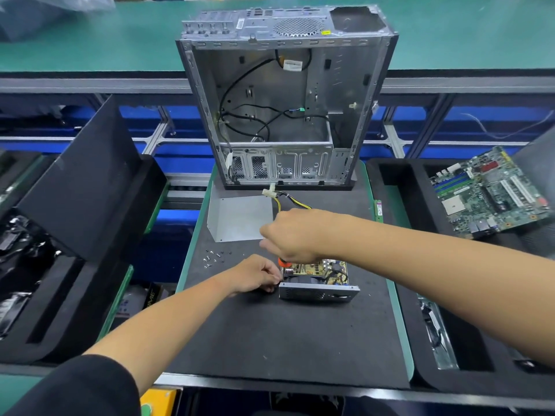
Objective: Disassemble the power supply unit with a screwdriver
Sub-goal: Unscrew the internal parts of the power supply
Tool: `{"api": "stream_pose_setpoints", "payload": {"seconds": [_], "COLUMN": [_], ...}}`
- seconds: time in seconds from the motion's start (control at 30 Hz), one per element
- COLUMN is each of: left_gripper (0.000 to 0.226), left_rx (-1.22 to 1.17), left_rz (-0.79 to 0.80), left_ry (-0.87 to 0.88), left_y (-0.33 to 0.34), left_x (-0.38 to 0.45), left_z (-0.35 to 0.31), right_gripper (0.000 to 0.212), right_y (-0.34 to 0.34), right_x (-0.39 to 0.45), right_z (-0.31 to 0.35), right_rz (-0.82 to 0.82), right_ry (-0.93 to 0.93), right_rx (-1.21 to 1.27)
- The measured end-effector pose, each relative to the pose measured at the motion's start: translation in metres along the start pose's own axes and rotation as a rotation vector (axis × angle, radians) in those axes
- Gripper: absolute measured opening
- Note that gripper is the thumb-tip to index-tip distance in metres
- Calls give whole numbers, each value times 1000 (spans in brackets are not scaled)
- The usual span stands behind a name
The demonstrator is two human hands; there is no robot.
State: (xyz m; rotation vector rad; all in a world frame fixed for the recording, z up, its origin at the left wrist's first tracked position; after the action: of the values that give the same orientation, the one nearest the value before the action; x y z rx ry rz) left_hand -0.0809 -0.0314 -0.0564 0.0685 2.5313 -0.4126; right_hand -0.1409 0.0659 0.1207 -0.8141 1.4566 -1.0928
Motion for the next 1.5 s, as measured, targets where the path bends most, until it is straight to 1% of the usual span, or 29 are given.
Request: {"api": "stream_pose_setpoints", "payload": {"seconds": [0.07, 0.13, 0.17, 0.27, 0.3, 0.37, 0.43, 0.47, 0.5, 0.53, 0.6, 0.63, 0.7, 0.77, 0.83, 0.93, 1.03, 1.23, 1.37, 1.5], "left_gripper": [30, 27, 27, 28, 27, 24, 24, 25, 25, 24, 23, 24, 27, 28, 28, 29, 29, 29, 24, 26], "left_rx": [4, -1, 13, 52, 53, 65, 72, 70, 70, 73, 76, 74, 75, 71, 95, 125, 151, 191, 197, 160], "left_rz": [-17, -35, -39, -43, -46, -43, -43, -50, -59, -66, -67, -68, -85, -105, -127, -152, -163, -339, -344, -359], "left_ry": [-9, -14, -11, 2, 5, 23, 24, 15, 10, 7, 4, 8, 23, 41, 65, 81, 97, 187, 237, 225], "left_y": [0, 1, 1, 3, 3, 3, 3, 3, 3, 3, 3, 4, 6, 10, 14, 17, 17, 22, 22, 21], "left_x": [1, 1, 1, 1, 0, -1, -1, -1, -1, -1, -1, -2, -2, -2, -1, 1, 3, -6, -10, -12], "left_z": [1, 1, 1, -1, -1, -1, -1, 0, 0, 1, 2, 2, 4, 5, 7, 11, 13, 18, 17, 18], "right_gripper": [32, 20, 17, 22, 20, 15, 30, 35, 35, 31, 19, 18, 17, 18, 21, 29, 24, 15, 13, 17], "right_y": [0, -2, -4, -7, -6, -1, 2, 4, 5, 5, 5, 5, 3, 4, 8, 18, 21, 19, 20, 18], "right_x": [1, 0, -1, -7, -7, -6, -5, -4, -3, -3, -5, -6, -9, -9, -7, -3, -3, -5, -5, -5], "right_z": [0, 1, 1, 2, 2, 2, 0, -2, -2, -2, -2, -2, -2, -3, -7, -10, -8, -10, -11, -11], "right_rz": [-21, -20, -18, 20, 30, 11, -21, -38, -61, -69, -53, -35, -3, -11, -44, -33, -67, -78, -101, -133], "right_ry": [2, -57, -98, -186, -192, -152, -46, -8, 7, 7, -12, -28, -53, -42, 18, 100, 90, 76, 64, 66], "right_rx": [-47, 47, 97, 158, 155, 145, 66, 7, -23, -15, 96, 150, 201, 216, 218, 116, 128, 186, 215, 251]}}
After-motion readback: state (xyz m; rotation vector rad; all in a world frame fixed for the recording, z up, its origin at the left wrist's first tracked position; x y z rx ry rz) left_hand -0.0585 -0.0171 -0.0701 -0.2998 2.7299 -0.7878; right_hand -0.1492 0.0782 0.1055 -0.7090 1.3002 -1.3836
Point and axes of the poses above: each hand's wrist, its own x-axis towards the middle knuckle, its own y-axis out of the palm, z = x × y, the point moved 3 cm from there along x, towards the middle knuckle, and after that the axes turned 1 degree about x, right-handed, at the moved point
